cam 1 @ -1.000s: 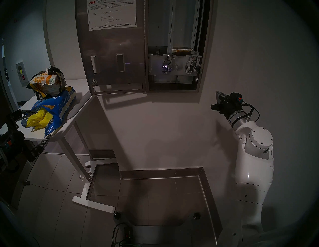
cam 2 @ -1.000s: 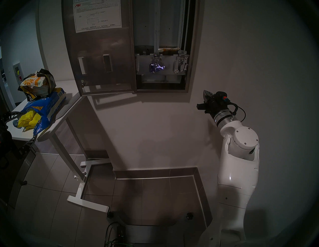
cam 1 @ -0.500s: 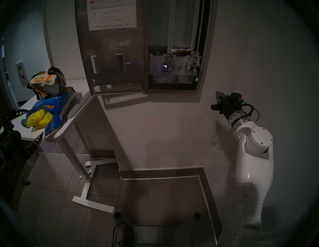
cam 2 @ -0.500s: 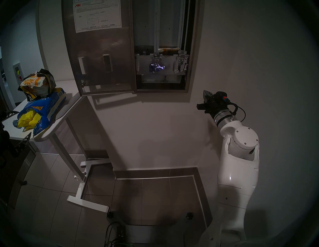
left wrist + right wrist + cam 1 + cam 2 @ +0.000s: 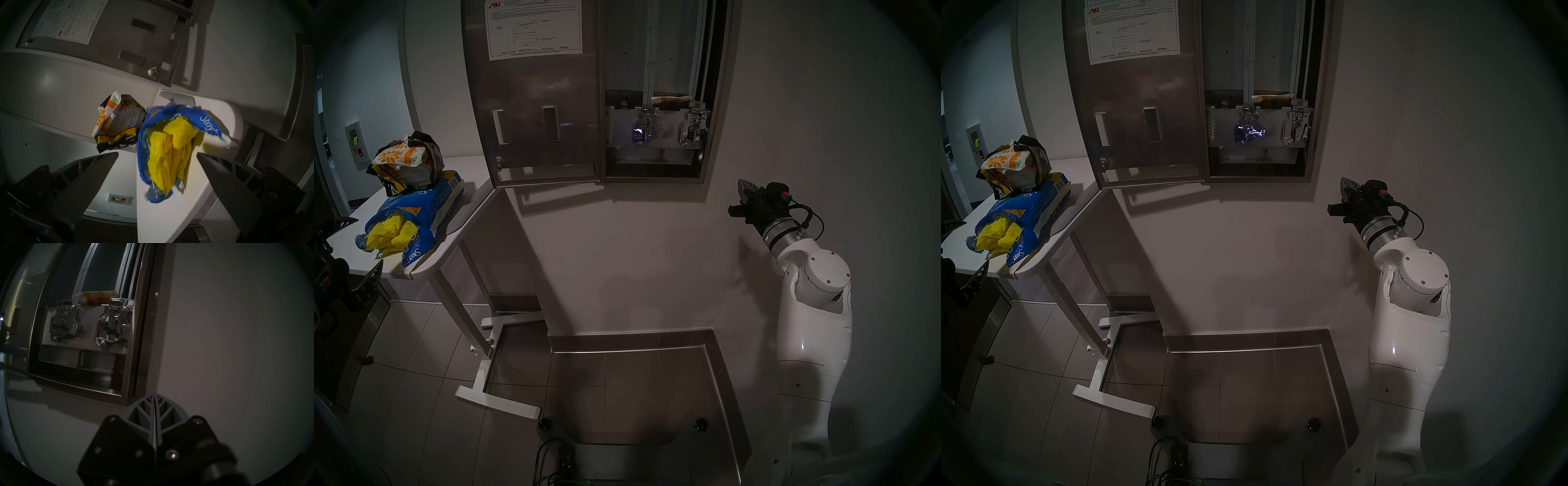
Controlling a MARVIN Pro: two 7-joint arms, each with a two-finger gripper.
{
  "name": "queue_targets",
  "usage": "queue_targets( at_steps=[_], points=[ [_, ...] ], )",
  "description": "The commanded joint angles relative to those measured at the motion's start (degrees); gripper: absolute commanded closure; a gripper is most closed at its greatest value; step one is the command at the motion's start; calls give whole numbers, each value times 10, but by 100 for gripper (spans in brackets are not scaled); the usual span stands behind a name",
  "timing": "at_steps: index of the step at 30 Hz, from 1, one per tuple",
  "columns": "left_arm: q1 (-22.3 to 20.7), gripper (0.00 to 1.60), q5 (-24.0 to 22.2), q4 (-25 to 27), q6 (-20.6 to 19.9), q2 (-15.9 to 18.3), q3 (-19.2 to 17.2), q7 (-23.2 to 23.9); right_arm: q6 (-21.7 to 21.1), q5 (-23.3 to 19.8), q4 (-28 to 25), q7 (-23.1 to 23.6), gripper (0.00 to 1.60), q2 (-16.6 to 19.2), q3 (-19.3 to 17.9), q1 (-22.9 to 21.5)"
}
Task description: Open the dispenser door, put the pads inside, close the door
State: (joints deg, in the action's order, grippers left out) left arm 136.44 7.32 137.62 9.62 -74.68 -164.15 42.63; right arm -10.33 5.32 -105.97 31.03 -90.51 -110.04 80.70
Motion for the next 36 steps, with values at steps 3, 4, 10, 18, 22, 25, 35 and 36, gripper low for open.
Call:
queue_targets(
  at_steps=[3, 4, 10, 18, 22, 25, 35, 36],
  points=[
    [-11, 0, 20, -10, 2, 17, -8, -19, 4, -3, -19, 0, 135, 3, 0, -13],
    [-11, 0, 21, -11, 2, 18, -8, -19, 4, -3, -19, 0, 135, 4, 0, -13],
    [-11, 0, 26, -14, 12, 25, -8, -16, 4, -4, -20, -1, 135, 4, 1, -12],
    [-14, 0, 42, -27, 16, 43, -8, -8, 4, -5, -20, -2, 135, 5, 1, -12],
    [-16, 0, 49, -37, 19, 50, -8, -6, 4, -5, -20, -2, 135, 6, 2, -12],
    [-16, 0, 49, -45, 21, 55, -8, -3, 4, -6, -20, -3, 135, 6, 2, -11],
    [-23, 0, 47, -56, 41, 61, -8, -2, 3, -7, -20, -4, 135, 8, 3, -11],
    [-23, 0, 46, -56, 41, 61, -8, -2, 3, -7, -20, -4, 135, 8, 3, -11]
  ],
)
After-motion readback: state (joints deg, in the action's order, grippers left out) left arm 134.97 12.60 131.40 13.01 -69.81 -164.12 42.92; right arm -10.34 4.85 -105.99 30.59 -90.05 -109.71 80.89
